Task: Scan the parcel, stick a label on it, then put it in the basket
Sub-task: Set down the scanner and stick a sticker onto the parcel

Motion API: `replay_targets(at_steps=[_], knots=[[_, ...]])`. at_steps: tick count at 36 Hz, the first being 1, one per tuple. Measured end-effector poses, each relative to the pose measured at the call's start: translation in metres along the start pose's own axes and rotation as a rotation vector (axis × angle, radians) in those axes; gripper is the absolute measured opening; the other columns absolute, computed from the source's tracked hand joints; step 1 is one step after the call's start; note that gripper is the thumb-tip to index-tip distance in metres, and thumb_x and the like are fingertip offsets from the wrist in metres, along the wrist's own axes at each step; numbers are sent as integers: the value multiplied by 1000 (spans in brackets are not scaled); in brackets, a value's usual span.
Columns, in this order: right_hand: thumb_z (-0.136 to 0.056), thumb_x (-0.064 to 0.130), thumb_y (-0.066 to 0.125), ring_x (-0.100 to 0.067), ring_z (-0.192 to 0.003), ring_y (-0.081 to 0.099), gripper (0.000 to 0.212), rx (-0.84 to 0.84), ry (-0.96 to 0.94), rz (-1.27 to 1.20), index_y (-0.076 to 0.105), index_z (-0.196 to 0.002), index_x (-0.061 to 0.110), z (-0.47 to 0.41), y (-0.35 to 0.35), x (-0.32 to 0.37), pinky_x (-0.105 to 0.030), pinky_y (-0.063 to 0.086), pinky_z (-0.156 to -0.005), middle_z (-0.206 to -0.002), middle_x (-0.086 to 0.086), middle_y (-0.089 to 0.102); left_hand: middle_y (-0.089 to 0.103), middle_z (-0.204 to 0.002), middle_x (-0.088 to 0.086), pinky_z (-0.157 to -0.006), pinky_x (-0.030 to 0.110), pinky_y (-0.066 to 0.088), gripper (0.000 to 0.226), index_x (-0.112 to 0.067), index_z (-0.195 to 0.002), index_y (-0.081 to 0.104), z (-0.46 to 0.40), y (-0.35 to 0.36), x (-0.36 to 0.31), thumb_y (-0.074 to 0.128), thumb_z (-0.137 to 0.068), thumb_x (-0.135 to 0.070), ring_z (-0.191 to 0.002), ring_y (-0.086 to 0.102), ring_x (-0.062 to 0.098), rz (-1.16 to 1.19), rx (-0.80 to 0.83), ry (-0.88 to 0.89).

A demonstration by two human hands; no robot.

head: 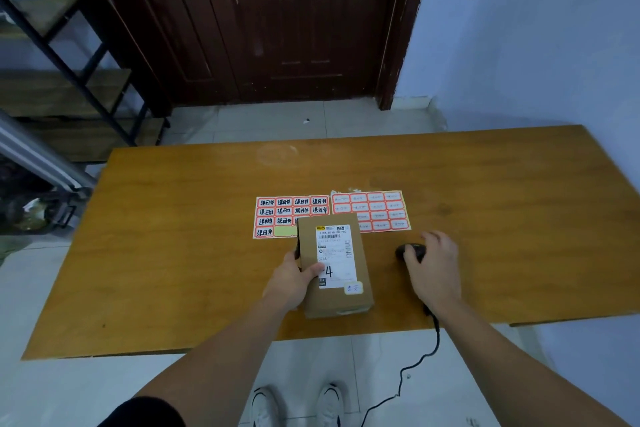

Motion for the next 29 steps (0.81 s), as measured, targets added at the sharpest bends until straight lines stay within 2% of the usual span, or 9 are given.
replay_targets(at_steps=[2,6,9,11,13,18,22,25,29], knots=[[-102,37,57,-24,-138,48,46,124,-48,-69,56,-142,14,5,9,18,-42,46,-109,-149,-7,52,64,-140,2,-75,46,62,69,-24,-152,38,1,-1,0,67,-95,-51,-120,64,30,4,1,15],[-102,48,57,-28,-150,38,72,463,50,-230,34,-160,13,20,34,49,-45,37,-119,-164,-7,40,64,-143,4,-99,52,56,71,-22,-154,37,3,1,1,66,-96,-52,-124,64,30,2,-22,67],[-102,47,58,-23,-134,57,58,625,113,-298,46,-150,18,37,51,59,-39,49,-109,-151,-1,56,63,-145,3,-104,47,53,67,-22,-156,37,8,3,0,64,-99,-46,-127,63,28,31,-34,115],[-99,49,59,-20,-122,65,53,646,150,-326,50,-144,22,45,62,56,-43,56,-103,-141,0,65,63,-145,2,-105,46,53,63,-22,-155,40,10,3,2,62,-100,-44,-127,63,26,36,-43,134],[-97,52,61,-20,-119,66,53,636,159,-341,52,-140,24,49,73,51,-45,57,-101,-138,1,67,63,-145,1,-106,46,53,60,-22,-153,43,13,0,7,62,-100,-44,-127,63,25,25,-60,146],[-100,46,61,-16,-118,66,50,655,134,-378,50,-142,22,67,82,75,-29,59,-89,-138,4,65,66,-141,-2,-100,43,56,57,-25,-152,47,22,-24,27,61,-101,-46,-123,66,22,-2,-112,150],[-100,45,62,-16,-120,66,49,697,91,-391,49,-141,21,80,96,103,-29,61,-89,-140,4,64,69,-137,-2,-98,44,57,55,-26,-149,50,23,-54,51,61,-100,-49,-118,68,20,10,-120,121],[-98,47,64,-17,-121,65,51,707,77,-375,49,-140,22,88,106,119,-36,60,-96,-140,4,64,69,-136,-3,-94,38,58,56,-26,-149,49,22,-72,65,61,-100,-48,-116,68,20,8,-115,97],[-99,44,64,-17,-120,66,54,712,96,-376,45,-143,20,93,114,131,-27,61,-86,-142,1,64,68,-139,-2,-90,33,56,56,-25,-149,47,16,-82,73,61,-100,-48,-117,67,19,15,-92,93]])
Point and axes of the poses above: each hand's wrist, its own z-axis away from the middle knuckle, its own y-axis out of the palm, x = y × z, the point moved 3 cm from there along -z, towards the middle knuckle
